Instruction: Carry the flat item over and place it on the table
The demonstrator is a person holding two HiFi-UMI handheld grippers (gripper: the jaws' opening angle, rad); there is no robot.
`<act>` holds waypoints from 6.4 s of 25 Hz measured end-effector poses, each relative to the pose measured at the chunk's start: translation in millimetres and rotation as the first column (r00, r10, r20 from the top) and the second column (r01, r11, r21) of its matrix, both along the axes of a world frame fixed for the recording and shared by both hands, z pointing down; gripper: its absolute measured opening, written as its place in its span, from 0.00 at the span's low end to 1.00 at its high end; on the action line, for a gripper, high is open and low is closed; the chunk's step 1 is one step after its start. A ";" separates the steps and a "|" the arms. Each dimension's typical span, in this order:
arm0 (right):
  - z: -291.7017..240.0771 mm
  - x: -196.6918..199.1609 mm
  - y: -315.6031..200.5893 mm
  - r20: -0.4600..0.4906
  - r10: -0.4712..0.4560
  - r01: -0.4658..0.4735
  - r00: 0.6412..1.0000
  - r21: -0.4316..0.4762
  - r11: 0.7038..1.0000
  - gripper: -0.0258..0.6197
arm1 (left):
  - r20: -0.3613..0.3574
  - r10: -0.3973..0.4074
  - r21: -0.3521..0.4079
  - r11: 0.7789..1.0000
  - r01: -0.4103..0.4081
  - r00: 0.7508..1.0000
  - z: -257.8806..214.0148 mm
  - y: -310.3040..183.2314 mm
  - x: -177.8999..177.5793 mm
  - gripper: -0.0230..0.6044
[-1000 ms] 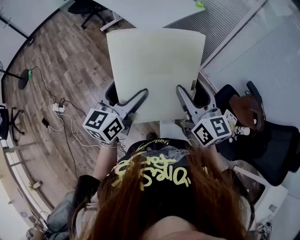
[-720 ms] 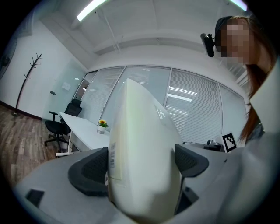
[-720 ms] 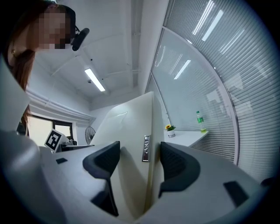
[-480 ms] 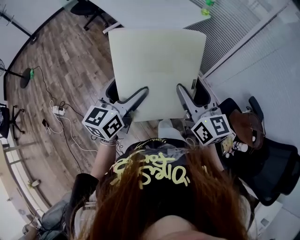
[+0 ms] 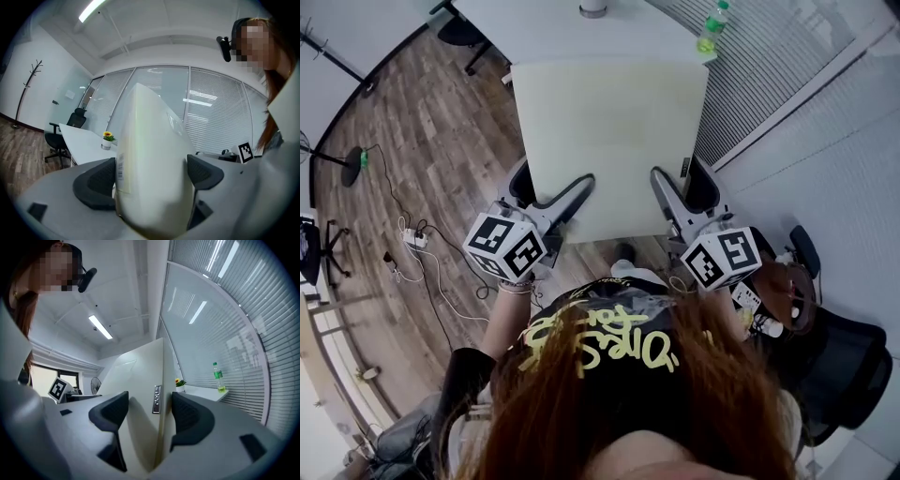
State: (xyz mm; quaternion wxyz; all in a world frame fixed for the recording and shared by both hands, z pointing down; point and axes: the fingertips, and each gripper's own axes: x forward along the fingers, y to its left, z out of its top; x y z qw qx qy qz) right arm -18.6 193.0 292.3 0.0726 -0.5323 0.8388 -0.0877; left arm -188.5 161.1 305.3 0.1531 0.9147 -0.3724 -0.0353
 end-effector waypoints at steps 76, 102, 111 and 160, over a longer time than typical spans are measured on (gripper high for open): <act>20.3 101.4 -270.5 -0.010 0.033 -0.034 0.999 -0.045 0.998 0.48 | 0.010 0.028 -0.038 0.999 -0.027 1.000 21.1 -275.7 103.7 0.80; 58.6 129.0 -421.5 -0.015 0.135 -0.136 0.991 -0.136 0.981 0.48 | 0.024 0.130 -0.130 0.984 -0.126 0.991 60.3 -441.1 136.1 0.80; 65.3 149.8 -451.7 -0.007 0.114 -0.114 0.993 -0.141 0.983 0.48 | 0.020 0.087 -0.140 0.987 -0.083 0.996 67.9 -465.3 154.8 0.80; 142.8 171.6 -491.8 0.004 -0.086 0.083 0.996 -0.289 0.954 0.48 | 0.046 -0.100 -0.344 0.933 0.110 0.994 145.7 -471.6 170.1 0.80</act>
